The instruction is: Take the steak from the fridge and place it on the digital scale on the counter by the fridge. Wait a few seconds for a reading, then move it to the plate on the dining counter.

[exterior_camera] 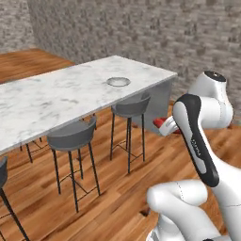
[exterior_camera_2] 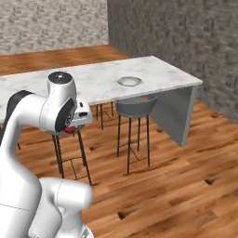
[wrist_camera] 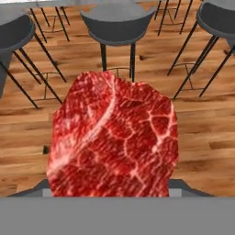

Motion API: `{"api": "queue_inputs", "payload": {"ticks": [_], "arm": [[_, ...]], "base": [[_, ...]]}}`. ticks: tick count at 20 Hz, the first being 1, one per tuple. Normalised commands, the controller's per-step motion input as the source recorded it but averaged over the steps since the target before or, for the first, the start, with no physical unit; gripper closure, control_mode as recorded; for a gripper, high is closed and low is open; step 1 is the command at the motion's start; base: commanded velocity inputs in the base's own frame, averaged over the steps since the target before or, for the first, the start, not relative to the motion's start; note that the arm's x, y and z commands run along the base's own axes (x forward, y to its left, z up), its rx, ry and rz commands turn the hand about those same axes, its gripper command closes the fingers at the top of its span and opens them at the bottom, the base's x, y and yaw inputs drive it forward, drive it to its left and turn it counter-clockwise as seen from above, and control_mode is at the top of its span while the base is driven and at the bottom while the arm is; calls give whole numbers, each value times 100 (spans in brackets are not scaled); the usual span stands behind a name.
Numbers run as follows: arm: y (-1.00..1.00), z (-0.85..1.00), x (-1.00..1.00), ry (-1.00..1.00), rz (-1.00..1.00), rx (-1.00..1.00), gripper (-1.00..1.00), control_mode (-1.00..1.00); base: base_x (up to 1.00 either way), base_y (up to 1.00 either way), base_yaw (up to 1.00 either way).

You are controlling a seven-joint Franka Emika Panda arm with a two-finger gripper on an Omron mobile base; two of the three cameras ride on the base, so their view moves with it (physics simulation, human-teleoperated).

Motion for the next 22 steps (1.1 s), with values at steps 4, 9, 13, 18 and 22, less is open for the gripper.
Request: {"api": "queue_inputs", "payload": {"ticks": [4,9,13,18,22], "arm": [[0,0,0,0,0,0,100,100],[0,0,0,0,0,0,100,100],[0,0,0,0,0,0,100,100],[0,0,0,0,0,0,100,100],[0,0,0,0,0,0,100,100]], "base": [[100,-63,38],[100,-62,37],[100,-62,37],[100,-64,37],[100,-53,34]]}}
